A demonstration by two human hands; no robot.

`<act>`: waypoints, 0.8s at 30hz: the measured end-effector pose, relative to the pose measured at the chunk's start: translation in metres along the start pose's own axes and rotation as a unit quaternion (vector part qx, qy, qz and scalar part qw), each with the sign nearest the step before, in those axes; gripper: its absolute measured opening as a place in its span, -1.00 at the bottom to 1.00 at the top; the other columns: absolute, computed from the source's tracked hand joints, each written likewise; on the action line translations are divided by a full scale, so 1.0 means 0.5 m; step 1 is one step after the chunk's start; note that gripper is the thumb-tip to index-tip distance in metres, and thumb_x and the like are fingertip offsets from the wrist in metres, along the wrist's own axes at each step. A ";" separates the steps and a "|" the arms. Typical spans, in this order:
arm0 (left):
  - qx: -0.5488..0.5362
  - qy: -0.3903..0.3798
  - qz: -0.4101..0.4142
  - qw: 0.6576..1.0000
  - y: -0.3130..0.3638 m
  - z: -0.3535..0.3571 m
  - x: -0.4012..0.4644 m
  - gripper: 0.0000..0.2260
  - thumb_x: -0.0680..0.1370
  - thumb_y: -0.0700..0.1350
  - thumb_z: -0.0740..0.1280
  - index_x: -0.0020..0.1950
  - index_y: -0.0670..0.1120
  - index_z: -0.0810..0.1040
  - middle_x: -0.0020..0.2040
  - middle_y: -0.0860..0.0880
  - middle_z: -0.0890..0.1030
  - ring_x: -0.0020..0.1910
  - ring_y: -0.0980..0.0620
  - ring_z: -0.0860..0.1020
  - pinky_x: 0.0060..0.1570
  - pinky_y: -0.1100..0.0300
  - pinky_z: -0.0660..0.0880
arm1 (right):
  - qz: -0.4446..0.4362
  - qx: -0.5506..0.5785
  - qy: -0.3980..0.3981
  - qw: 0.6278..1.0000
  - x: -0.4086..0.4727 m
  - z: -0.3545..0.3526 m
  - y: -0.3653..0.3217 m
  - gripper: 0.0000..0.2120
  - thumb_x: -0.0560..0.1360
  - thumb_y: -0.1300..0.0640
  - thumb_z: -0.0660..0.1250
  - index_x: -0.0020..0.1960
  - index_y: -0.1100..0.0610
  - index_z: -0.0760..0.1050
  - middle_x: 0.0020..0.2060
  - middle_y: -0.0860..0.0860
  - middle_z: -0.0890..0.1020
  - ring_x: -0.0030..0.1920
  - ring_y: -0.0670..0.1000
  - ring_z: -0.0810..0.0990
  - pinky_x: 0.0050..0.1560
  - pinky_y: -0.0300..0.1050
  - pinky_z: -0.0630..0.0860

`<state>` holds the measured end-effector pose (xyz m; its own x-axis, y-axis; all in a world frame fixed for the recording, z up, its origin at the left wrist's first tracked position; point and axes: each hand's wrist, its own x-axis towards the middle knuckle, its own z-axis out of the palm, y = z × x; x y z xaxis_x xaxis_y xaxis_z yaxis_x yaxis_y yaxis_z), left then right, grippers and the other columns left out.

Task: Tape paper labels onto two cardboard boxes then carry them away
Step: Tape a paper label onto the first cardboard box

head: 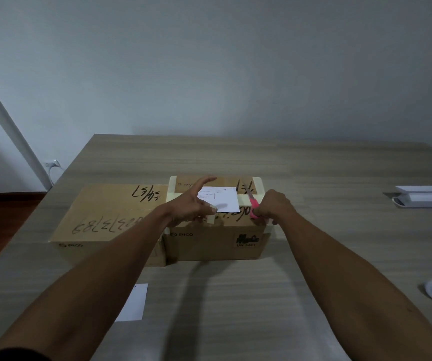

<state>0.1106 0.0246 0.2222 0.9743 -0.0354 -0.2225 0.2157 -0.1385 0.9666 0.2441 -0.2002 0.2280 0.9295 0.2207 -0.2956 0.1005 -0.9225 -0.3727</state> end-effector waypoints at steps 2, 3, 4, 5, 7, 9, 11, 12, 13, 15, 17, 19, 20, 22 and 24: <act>-0.007 0.007 0.004 1.000 -0.002 0.003 -0.001 -0.16 0.53 -0.32 0.48 0.58 0.29 0.15 -0.12 -0.26 0.61 -0.29 -0.02 0.55 -0.23 0.05 0.44 | 0.016 -0.016 0.013 1.000 -0.002 0.007 -0.002 -0.69 0.37 0.11 0.59 -0.11 0.19 0.49 -0.19 0.09 0.59 -0.14 0.12 0.64 -0.12 -0.05 0.62; -0.010 0.010 0.007 1.000 -0.003 0.004 -0.001 -0.15 0.53 -0.31 0.48 0.58 0.30 0.14 -0.11 -0.27 0.62 -0.28 -0.03 0.55 -0.22 0.04 0.45 | 0.027 0.010 0.006 1.000 0.001 0.012 -0.003 -0.73 0.38 0.17 0.58 -0.16 0.20 0.49 -0.23 0.11 0.61 -0.19 0.12 0.64 -0.15 -0.04 0.62; -0.014 0.013 0.010 1.000 -0.002 0.006 -0.002 -0.14 0.52 -0.30 0.49 0.58 0.31 0.14 -0.09 -0.29 0.63 -0.26 -0.04 0.55 -0.21 0.03 0.46 | 0.042 0.056 -0.002 0.998 0.007 0.019 -0.002 -0.78 0.39 0.25 0.57 -0.18 0.24 0.52 -0.28 0.14 0.65 -0.27 0.13 0.67 -0.18 -0.01 0.67; -0.018 0.015 0.014 1.000 -0.001 0.008 -0.002 -0.14 0.52 -0.30 0.50 0.58 0.31 0.13 -0.06 -0.32 0.63 -0.26 -0.05 0.56 -0.21 0.02 0.47 | 0.063 0.105 -0.012 0.992 0.012 0.025 -0.002 -0.82 0.40 0.33 0.55 -0.20 0.29 0.54 -0.37 0.18 0.68 -0.36 0.14 0.68 -0.23 0.04 0.70; -0.024 0.020 0.022 0.999 0.006 0.012 -0.007 -0.13 0.53 -0.29 0.50 0.58 0.32 0.11 -0.01 -0.41 0.63 -0.27 -0.06 0.56 -0.25 0.05 0.51 | 0.106 0.164 -0.038 0.980 0.017 0.029 -0.003 -0.80 0.37 0.41 0.58 -0.25 0.34 0.55 -0.51 0.20 0.63 -0.49 0.14 0.67 -0.43 0.04 0.66; -0.030 0.020 0.031 0.999 0.014 0.013 -0.011 -0.12 0.53 -0.29 0.49 0.59 0.33 0.09 0.00 -0.47 0.60 -0.29 -0.07 0.56 -0.28 0.07 0.51 | 0.134 0.168 -0.087 0.973 0.019 0.030 -0.007 -0.78 0.36 0.40 0.60 -0.27 0.34 0.54 -0.47 0.21 0.64 -0.45 0.14 0.67 -0.38 0.01 0.67; -0.042 0.019 0.035 0.998 0.019 0.011 -0.014 -0.11 0.53 -0.29 0.49 0.58 0.36 0.09 -0.03 -0.43 0.59 -0.28 -0.09 0.55 -0.24 0.04 0.52 | 0.114 0.114 -0.086 0.983 0.017 0.023 -0.017 -0.84 0.41 0.35 0.55 -0.20 0.31 0.55 -0.31 0.21 0.66 -0.29 0.15 0.70 -0.16 0.02 0.70; -0.048 0.018 0.036 0.998 0.020 0.010 -0.015 -0.11 0.53 -0.29 0.49 0.57 0.37 0.09 -0.05 -0.40 0.59 -0.27 -0.09 0.55 -0.22 0.02 0.53 | 0.083 0.080 -0.041 0.993 0.018 0.016 -0.025 -0.86 0.43 0.28 0.52 -0.15 0.28 0.55 -0.25 0.19 0.66 -0.21 0.16 0.70 -0.18 0.00 0.65; -0.051 0.015 0.037 0.998 0.021 0.009 -0.013 -0.11 0.53 -0.30 0.49 0.57 0.38 0.10 -0.08 -0.37 0.58 -0.27 -0.10 0.54 -0.21 0.01 0.53 | 0.047 0.066 0.011 0.997 0.014 0.007 -0.036 -0.85 0.45 0.19 0.48 -0.14 0.23 0.52 -0.23 0.15 0.63 -0.19 0.15 0.67 -0.24 -0.05 0.57; -0.052 0.012 0.040 0.998 0.026 0.008 -0.014 -0.10 0.53 -0.31 0.49 0.58 0.36 0.08 -0.16 -0.28 0.59 -0.28 -0.08 0.54 -0.23 0.03 0.54 | -0.019 0.160 0.048 0.986 0.007 -0.008 -0.073 -0.84 0.47 0.13 0.40 -0.19 0.18 0.45 -0.32 0.07 0.50 -0.34 0.06 0.52 -0.37 -0.14 0.37; -0.055 0.012 0.042 0.998 0.033 0.011 -0.014 -0.10 0.54 -0.32 0.48 0.59 0.35 0.07 -0.17 -0.24 0.61 -0.27 -0.07 0.56 -0.24 0.08 0.55 | -0.072 0.349 -0.007 0.934 0.001 -0.013 -0.108 -0.82 0.48 0.12 0.38 -0.19 0.24 0.57 -0.37 0.03 0.46 -0.41 -0.01 0.38 -0.41 -0.12 0.29; -0.052 0.014 0.042 0.998 0.039 0.012 -0.015 -0.10 0.54 -0.31 0.48 0.59 0.36 0.06 -0.12 -0.25 0.63 -0.21 -0.08 0.58 -0.21 0.09 0.56 | -0.097 0.447 -0.069 0.886 -0.019 -0.012 -0.127 -0.71 0.52 -0.01 0.41 -0.10 0.22 0.70 -0.38 -0.06 0.53 -0.35 -0.05 0.38 -0.33 -0.12 0.32; -0.050 0.015 0.042 0.998 0.042 0.011 -0.016 -0.10 0.54 -0.30 0.48 0.59 0.36 0.06 -0.11 -0.25 0.64 -0.19 -0.08 0.59 -0.20 0.09 0.57 | -0.107 0.456 -0.089 0.879 -0.027 -0.009 -0.129 -0.67 0.53 -0.08 0.40 -0.08 0.19 0.73 -0.41 -0.12 0.57 -0.32 -0.05 0.39 -0.28 -0.12 0.32; -0.046 0.016 0.042 0.998 0.045 0.011 -0.018 -0.11 0.55 -0.31 0.46 0.59 0.35 0.05 -0.11 -0.22 0.66 -0.16 -0.07 0.61 -0.17 0.08 0.57 | -0.121 0.450 -0.104 0.879 -0.032 0.003 -0.127 -0.64 0.51 -0.18 0.43 -0.11 0.12 0.76 -0.40 -0.19 0.62 -0.25 -0.04 0.40 -0.19 -0.10 0.34; -0.045 0.016 0.045 0.998 0.047 0.010 -0.020 -0.11 0.56 -0.32 0.45 0.60 0.34 0.04 -0.12 -0.20 0.68 -0.16 -0.06 0.62 -0.17 0.10 0.57 | -0.131 0.445 -0.102 0.880 -0.030 0.013 -0.129 -0.64 0.46 -0.22 0.48 -0.10 0.08 0.77 -0.37 -0.15 0.59 -0.18 0.00 0.41 -0.15 -0.08 0.35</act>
<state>0.1057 0.0168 0.2463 0.9913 -0.0125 -0.1311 0.1304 -0.0458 0.9904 0.2212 -0.1423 0.2509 0.8239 0.5243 -0.2151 -0.1006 -0.2382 -0.9660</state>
